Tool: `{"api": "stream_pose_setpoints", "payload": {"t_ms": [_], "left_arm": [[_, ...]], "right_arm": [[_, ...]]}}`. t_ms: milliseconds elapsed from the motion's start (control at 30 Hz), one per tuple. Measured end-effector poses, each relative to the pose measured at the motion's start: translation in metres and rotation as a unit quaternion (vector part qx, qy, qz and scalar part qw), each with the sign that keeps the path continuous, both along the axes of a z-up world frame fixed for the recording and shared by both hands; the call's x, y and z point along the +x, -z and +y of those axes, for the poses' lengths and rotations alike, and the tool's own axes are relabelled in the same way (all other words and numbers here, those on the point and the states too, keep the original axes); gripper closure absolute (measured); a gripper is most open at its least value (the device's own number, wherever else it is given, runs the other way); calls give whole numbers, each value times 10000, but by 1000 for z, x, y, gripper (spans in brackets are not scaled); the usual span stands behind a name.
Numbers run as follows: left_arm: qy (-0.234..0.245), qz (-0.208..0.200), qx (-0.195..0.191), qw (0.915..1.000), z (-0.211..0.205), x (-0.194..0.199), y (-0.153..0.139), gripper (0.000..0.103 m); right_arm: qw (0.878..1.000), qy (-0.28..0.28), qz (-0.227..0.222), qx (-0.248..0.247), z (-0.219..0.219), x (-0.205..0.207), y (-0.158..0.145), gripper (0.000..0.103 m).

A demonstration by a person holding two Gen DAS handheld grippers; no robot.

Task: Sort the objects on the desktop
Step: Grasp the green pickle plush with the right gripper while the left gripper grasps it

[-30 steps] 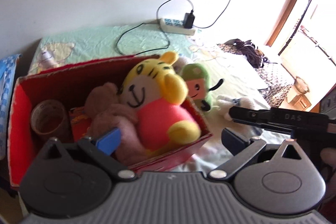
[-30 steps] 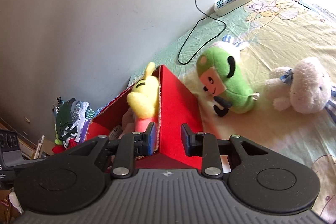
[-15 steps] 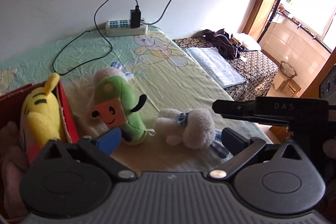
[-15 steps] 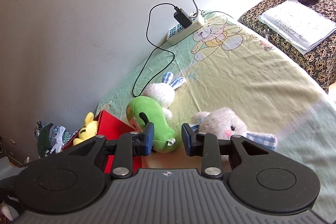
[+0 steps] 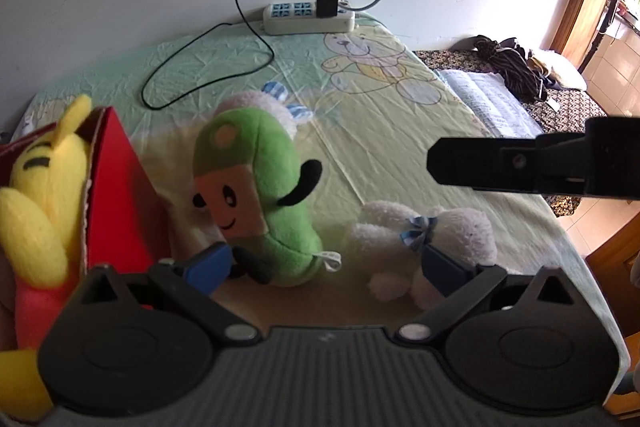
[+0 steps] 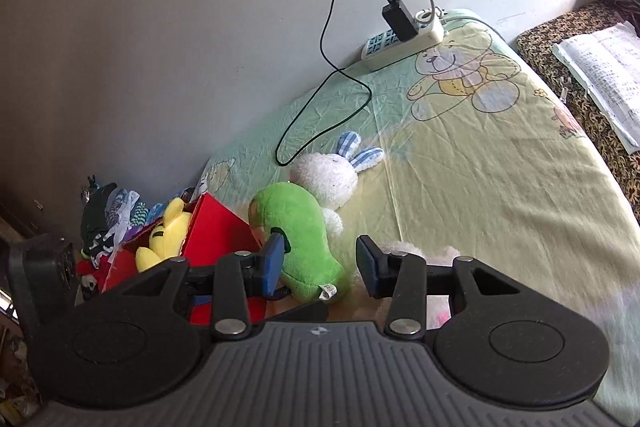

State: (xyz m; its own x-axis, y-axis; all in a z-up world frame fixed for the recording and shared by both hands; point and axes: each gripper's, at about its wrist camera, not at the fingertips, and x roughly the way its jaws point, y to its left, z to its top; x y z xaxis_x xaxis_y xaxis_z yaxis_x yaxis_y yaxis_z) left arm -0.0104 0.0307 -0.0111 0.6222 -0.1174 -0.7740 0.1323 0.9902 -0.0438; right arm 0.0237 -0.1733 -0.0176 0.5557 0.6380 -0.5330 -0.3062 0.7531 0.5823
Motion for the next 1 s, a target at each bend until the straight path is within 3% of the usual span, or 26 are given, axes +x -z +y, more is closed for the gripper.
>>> {"api": "stream_pose_setpoints", "payload": {"t_ms": [100,233,800,900,1000], "left_arm": [[-21,-2,127,9999,-2,6,9,2],[-11,33,244,9997,-3,13,17,2],[6,144,353,9993,-2,33,31,1],[-13,143,442,9989,-2,34,32,2],[-5,198,265,9995,3,35,30,2]], "right_arm": [[9986,-508,-81,-127,13,15,-3,44],[9942,-1040,-142,-240,28,35,-4,43],[9785,-1921,554,-500,90,97,29,41],[9782,-1897,641,-543,98,103,36,37],[9797,-1795,708,-543,98,107,41,45]]}}
